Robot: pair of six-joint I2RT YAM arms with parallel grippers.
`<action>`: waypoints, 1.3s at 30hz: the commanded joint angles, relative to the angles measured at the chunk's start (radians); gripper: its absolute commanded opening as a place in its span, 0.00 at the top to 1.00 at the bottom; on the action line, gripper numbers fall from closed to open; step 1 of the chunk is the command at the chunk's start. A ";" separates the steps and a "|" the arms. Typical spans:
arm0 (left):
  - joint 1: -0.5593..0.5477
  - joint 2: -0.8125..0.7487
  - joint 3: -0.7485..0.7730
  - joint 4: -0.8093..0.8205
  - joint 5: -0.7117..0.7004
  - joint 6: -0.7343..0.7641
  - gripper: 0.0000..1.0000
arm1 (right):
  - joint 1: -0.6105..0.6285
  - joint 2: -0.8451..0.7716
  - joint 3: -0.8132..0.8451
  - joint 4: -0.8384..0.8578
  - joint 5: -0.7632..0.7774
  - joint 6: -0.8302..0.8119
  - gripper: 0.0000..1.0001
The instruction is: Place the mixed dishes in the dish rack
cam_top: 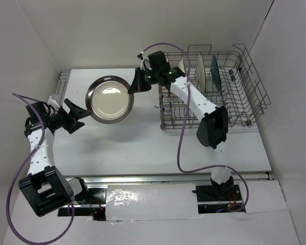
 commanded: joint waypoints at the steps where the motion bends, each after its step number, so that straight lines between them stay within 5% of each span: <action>1: 0.003 0.012 -0.029 0.133 0.151 0.014 0.01 | 0.005 -0.125 0.011 0.056 -0.106 0.017 1.00; 22: 0.002 0.102 -0.099 0.371 0.373 -0.076 0.15 | 0.062 -0.153 -0.038 0.045 -0.188 0.002 1.00; 31: 0.003 0.079 -0.099 0.387 0.406 -0.087 0.35 | 0.064 -0.165 -0.063 0.046 -0.185 0.006 1.00; 39: 0.002 0.068 -0.075 0.334 0.407 -0.063 0.77 | 0.062 -0.155 -0.058 0.046 -0.177 0.011 1.00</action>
